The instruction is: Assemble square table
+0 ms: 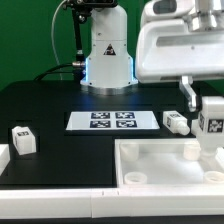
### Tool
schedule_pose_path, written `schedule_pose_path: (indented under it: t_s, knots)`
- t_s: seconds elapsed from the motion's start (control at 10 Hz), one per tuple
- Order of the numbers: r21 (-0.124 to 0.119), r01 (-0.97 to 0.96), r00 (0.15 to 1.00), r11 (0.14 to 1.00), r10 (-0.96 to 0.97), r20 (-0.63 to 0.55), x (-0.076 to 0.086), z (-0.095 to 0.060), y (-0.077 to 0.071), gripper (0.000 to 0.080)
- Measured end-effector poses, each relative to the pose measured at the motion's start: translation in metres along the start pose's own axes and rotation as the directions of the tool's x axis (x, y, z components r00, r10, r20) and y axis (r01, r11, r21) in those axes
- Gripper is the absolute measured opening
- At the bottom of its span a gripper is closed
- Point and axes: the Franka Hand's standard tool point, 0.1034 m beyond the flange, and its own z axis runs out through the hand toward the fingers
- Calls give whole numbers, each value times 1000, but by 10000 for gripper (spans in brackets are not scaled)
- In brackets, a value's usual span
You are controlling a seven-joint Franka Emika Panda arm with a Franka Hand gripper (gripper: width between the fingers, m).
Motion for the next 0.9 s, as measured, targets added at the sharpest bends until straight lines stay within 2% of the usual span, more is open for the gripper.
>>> schedule_pose_path:
  t_s: [0.5,0.7,0.9]
  knots:
    - [-5,10,1000,1000,-9,8,-3,14,-3,285]
    - [-2,16,1000,1000,-16,2,1,19,-8,285]
    - [-2,22,1000,1000,-22,9,-3,26,-12,285]
